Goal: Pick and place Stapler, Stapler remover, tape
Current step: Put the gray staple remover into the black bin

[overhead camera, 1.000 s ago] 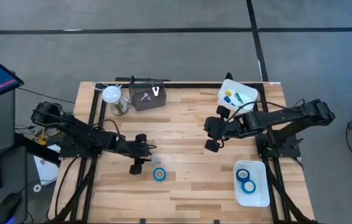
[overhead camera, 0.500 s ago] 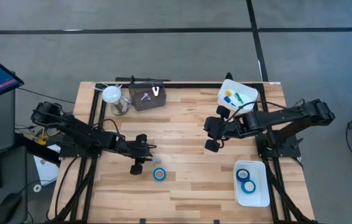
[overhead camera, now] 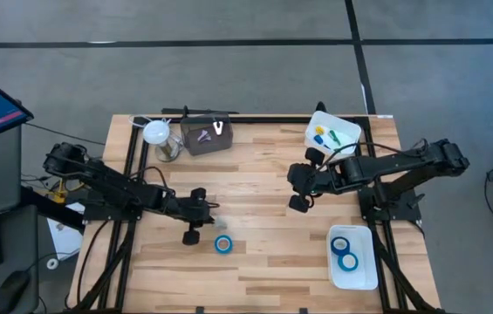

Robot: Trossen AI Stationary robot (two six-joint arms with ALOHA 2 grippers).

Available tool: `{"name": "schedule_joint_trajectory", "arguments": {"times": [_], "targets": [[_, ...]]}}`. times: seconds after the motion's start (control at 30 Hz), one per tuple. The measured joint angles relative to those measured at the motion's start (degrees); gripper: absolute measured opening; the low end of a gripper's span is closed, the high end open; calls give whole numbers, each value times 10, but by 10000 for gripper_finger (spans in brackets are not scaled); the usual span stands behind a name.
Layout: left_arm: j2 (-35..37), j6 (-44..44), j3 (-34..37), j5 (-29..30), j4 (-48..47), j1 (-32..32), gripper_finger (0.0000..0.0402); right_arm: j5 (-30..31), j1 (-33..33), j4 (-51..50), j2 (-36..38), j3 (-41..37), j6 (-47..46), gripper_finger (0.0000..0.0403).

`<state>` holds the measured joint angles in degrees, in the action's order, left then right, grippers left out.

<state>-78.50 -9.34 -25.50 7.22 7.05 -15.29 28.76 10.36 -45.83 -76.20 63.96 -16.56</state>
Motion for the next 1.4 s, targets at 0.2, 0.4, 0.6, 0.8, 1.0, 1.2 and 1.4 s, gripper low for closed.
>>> {"name": "schedule_joint_trajectory", "arguments": {"times": [0.2,0.4,0.6,0.8,1.0,1.2,1.4], "targets": [[0,4,0,11,7,0,3,0,0,-5,0,0,0,75],[5,20,0,43,10,0,0,0,0,-5,0,0,0,75],[46,35,0,63,13,0,0,1,0,-5,0,0,0,75],[101,44,0,52,12,-1,1,0,0,-5,0,0,0,75],[115,65,0,37,10,-1,19,-1,0,-5,0,0,0,75],[84,91,0,36,8,12,84,-1,0,-5,0,0,0,75],[39,91,0,36,9,41,151,-2,0,-5,0,0,0,75]]}}
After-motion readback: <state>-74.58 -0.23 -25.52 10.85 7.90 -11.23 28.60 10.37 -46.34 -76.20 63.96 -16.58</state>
